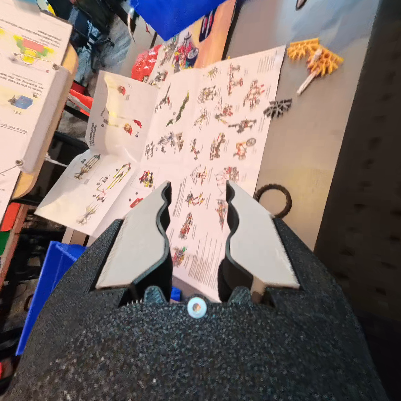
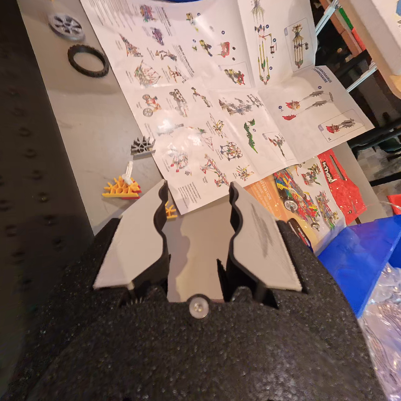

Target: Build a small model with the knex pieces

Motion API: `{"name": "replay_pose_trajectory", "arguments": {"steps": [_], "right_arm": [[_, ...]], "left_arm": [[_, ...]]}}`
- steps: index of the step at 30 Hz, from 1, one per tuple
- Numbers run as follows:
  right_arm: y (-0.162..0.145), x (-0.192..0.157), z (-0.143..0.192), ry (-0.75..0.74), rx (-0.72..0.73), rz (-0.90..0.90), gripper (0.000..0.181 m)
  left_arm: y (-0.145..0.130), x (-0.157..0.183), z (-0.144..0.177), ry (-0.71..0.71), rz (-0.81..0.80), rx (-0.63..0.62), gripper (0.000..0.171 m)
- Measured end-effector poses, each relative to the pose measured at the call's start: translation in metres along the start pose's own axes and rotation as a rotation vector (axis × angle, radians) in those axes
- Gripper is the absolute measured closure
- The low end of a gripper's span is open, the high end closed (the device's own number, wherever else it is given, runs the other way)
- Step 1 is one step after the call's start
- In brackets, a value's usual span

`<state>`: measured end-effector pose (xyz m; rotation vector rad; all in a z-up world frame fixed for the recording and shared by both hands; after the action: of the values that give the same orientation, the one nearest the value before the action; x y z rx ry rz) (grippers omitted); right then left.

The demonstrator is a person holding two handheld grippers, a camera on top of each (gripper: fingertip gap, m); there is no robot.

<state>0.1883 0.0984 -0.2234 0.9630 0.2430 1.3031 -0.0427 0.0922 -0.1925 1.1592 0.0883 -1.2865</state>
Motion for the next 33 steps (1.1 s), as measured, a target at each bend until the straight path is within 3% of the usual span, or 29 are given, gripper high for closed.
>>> {"name": "replay_pose_trajectory", "arguments": {"steps": [8, 15, 21, 26, 33], "right_arm": [[0.02, 0.001, -0.016, 0.053, 0.073, -0.091, 0.124], [0.061, 0.021, -0.037, 0.041, 0.137, -0.08, 0.124], [0.057, 0.048, -0.062, 0.042, 0.099, -0.063, 0.124], [0.061, 0.067, -0.072, 0.05, 0.089, -0.013, 0.125], [0.036, 0.082, -0.08, 0.072, 0.057, -0.073, 0.125]], "left_arm": [[0.016, 0.029, -0.05, -0.081, -0.135, -0.003, 0.121], [0.021, 0.01, -0.072, -0.101, 0.018, 0.038, 0.121], [0.018, 0.01, -0.084, -0.129, 0.021, 0.048, 0.123], [0.0, 0.025, -0.098, -0.173, -0.037, 0.006, 0.123], [-0.01, 0.01, -0.099, -0.13, 0.0, 0.01, 0.124]]}}
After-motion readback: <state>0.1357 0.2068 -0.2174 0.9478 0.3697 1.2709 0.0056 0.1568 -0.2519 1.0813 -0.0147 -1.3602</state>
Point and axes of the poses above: each gripper's, where its closed fingertips meet, z back along the fingers, y out of its top, x = y × z across the jaws, the point moved 1 cm from there along z, back along the fingers, and after that the axes turned 7 degrees about y, right-handed, at the moved point
